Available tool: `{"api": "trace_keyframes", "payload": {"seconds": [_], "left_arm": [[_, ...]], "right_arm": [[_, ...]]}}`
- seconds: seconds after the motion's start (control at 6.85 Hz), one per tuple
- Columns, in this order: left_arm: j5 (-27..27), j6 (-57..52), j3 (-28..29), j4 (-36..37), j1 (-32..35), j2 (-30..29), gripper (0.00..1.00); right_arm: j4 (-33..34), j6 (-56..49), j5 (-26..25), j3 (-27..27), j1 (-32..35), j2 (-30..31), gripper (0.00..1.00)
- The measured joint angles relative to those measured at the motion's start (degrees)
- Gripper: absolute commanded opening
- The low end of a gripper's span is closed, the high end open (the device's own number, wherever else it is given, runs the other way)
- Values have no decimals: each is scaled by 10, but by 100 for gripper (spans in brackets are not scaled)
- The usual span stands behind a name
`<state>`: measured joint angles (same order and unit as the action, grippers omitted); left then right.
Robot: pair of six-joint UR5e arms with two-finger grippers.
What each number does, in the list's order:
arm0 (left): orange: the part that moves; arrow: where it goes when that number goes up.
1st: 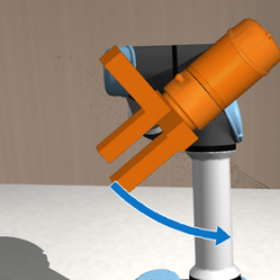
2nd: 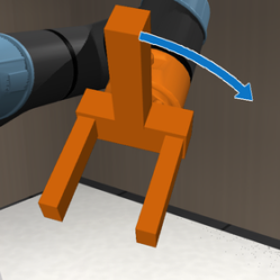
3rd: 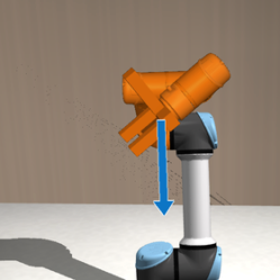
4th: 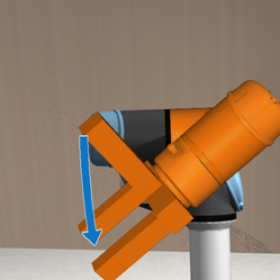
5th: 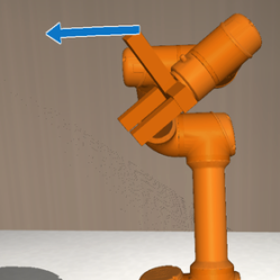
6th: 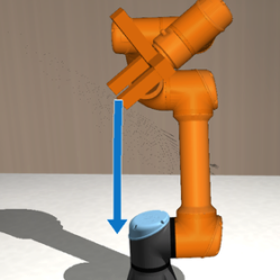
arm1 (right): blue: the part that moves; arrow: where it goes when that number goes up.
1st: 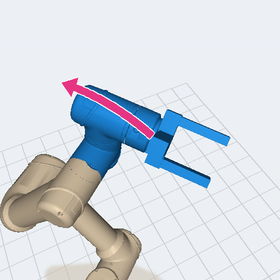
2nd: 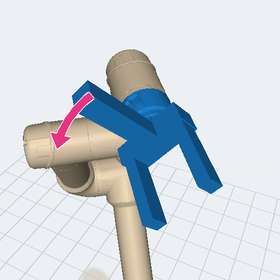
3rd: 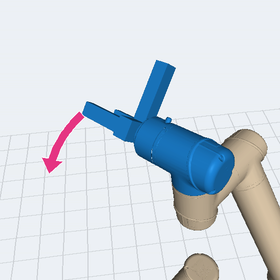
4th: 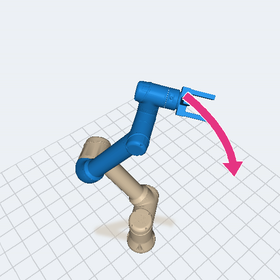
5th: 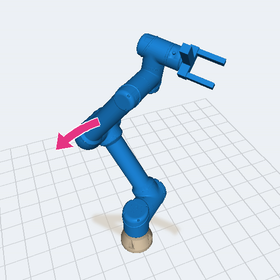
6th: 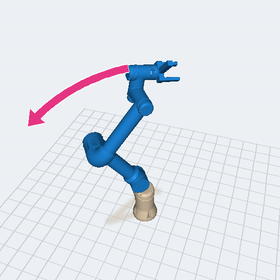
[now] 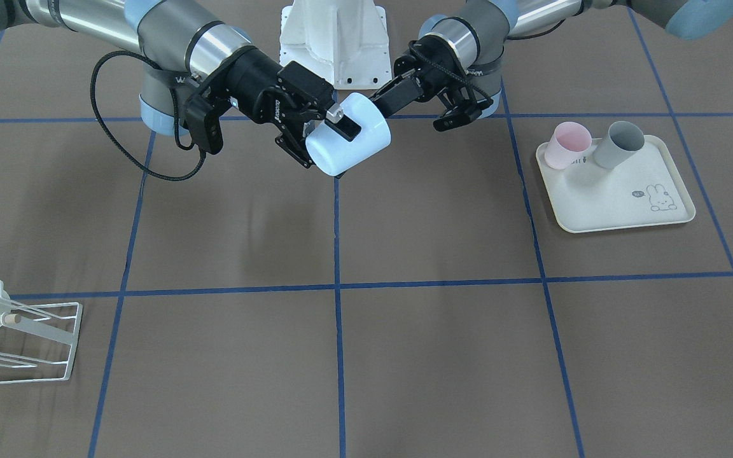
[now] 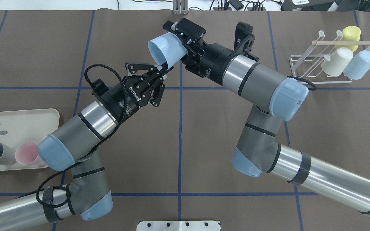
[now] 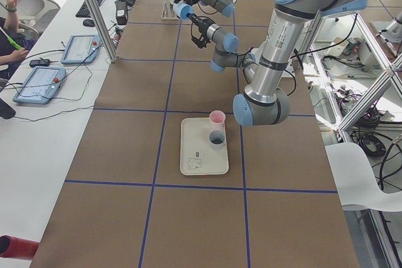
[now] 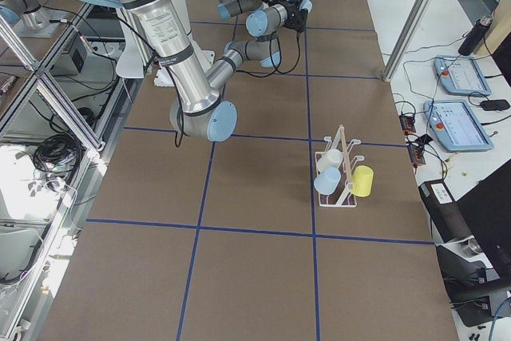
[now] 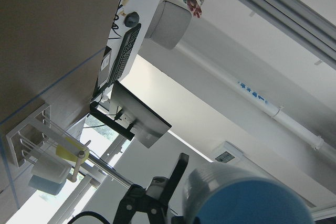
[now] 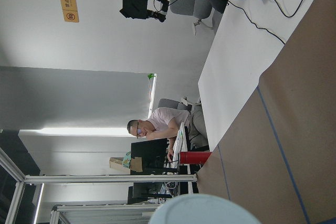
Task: Transfer IKEA cup to right arm and place on rack
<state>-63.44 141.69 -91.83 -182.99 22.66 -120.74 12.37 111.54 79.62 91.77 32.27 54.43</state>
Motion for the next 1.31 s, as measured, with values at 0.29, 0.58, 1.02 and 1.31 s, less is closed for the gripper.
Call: {"api": "trace_keyframes", "payload": {"seconds": [0.29, 0.58, 1.02, 1.31], "left_arm": [[-1, -6, -1, -2, -1, -1, 100], [-2, -16, -13, -1, -1, 0, 100], [-4, -47, -28, 0, 4, 7, 100], [-18, -116, -60, 5, 6, 38, 99]], "right_arm": [[-2, -1, 1, 0, 2, 2, 0], [-2, -2, 2, -1, 6, 3, 0], [-2, 0, 18, -2, 43, 8, 0], [0, 0, 58, -11, 96, 24, 0]]}}
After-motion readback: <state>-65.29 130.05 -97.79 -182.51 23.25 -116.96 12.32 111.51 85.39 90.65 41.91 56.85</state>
